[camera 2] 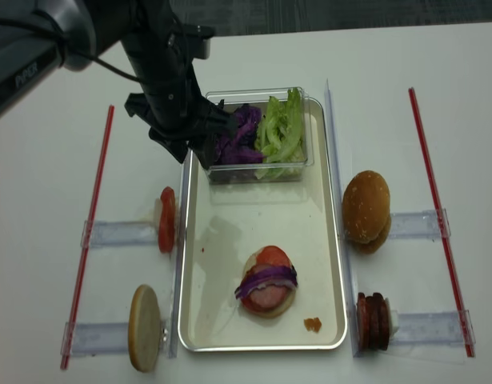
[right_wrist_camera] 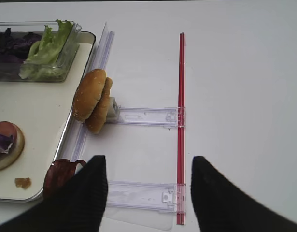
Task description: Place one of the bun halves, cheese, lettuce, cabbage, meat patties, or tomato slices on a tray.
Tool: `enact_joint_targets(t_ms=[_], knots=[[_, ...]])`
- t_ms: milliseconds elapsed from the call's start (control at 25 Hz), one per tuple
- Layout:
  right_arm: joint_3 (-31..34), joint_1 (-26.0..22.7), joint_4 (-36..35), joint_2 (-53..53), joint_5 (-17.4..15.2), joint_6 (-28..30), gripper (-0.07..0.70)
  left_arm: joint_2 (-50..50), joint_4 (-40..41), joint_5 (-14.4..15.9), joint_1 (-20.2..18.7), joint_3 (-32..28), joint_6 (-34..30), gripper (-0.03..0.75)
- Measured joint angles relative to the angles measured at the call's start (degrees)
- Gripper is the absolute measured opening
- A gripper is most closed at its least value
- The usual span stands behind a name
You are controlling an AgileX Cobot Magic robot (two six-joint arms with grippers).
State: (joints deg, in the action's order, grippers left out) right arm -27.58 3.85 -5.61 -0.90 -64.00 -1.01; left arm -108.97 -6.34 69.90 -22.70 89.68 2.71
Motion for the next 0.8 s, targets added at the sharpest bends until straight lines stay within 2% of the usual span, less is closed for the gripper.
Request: enact_joint_targets(t_ms=[800], knots=[[0.0,0.0,0.0,0.0,0.0,-0.1,0.401,0.0,0.6,0.0,19.5,0.0,-2.7,0.368]])
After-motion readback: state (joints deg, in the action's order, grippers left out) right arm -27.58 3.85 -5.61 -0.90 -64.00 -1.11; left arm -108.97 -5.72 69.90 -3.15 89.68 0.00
